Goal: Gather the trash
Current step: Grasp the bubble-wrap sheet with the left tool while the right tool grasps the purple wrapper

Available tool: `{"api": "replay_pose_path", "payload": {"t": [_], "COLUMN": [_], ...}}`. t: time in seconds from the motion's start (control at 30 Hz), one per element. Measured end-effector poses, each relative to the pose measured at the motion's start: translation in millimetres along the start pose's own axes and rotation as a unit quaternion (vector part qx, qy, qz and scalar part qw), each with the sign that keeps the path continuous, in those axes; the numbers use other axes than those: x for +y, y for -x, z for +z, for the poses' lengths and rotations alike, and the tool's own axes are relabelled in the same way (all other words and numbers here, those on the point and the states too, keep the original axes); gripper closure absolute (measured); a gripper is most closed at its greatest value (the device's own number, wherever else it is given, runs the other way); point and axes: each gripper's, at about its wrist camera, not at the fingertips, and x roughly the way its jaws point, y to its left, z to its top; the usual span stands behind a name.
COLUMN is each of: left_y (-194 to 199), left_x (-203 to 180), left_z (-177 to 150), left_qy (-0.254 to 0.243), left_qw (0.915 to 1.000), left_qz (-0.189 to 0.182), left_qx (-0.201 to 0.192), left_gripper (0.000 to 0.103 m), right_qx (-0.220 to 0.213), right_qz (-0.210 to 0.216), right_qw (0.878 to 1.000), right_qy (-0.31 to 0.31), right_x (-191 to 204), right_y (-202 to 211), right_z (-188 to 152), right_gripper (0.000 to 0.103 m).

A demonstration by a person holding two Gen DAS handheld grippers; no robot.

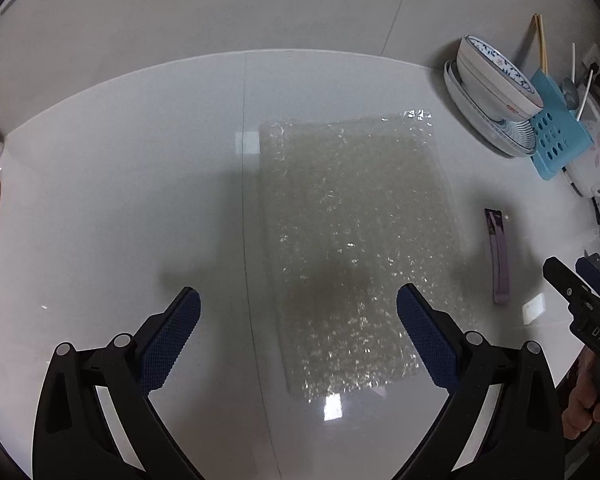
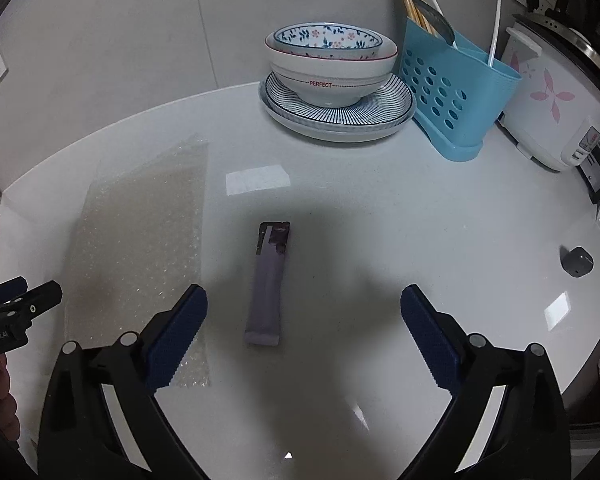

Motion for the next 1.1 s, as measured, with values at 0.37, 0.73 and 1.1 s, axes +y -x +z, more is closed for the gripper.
{"api": "replay_pose_path", "payload": {"t": [0.37,0.73,1.1], "left_y": [-61,-65,-56], "left_x": [-3,-21,-40], "left_z": [23,28,28], "left_qy": [0.006,-0.018,-0.053], "left_qw": [0.9980,0.9963,0.9952], "left_qz": [0.022,0.045,0.033], "left_qx": [0.059,0.071,0.075], "left_gripper": [0.007,0.024,0.087], "right_qx": [0.056,0.090,0.091], "right_qz": [0.003,0.000,0.004], "right_qw": [0.998,0.996,0.996], "right_qy": [0.004,0.011,0.015], "right_x": [17,33,44], "right_y": [-52,-73,-67], "right_z": [17,13,6], "right_gripper": [0.028,0.053,0.092]}}
